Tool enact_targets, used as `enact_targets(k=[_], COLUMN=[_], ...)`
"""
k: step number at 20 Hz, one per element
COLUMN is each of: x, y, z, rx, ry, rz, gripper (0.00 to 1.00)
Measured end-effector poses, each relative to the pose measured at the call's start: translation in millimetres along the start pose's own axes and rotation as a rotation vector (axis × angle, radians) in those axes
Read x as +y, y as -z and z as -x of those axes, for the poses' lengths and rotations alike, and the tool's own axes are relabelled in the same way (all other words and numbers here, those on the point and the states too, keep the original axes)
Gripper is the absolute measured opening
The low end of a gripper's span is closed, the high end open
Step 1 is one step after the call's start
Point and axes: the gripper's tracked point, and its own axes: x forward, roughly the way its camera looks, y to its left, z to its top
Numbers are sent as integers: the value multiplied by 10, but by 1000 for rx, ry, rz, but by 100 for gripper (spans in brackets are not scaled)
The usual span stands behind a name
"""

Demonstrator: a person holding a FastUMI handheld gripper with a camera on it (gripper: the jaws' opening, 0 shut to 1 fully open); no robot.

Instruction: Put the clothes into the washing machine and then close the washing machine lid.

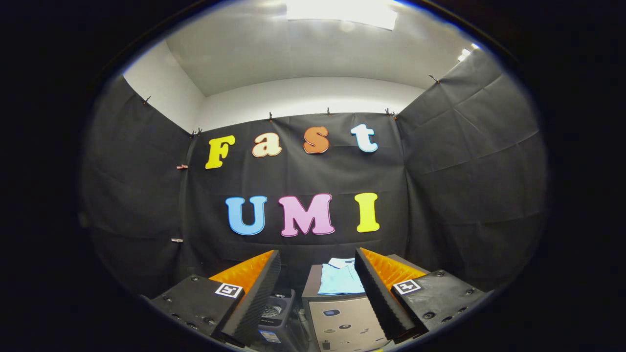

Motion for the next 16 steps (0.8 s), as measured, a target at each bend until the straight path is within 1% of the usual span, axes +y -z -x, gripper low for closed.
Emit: enact_targets(k=[11,16], x=[-115,-310], y=[92,160], z=[-236,-598], rx=[33,61], ry=[16,47], rz=[-12,4], gripper=[96,96])
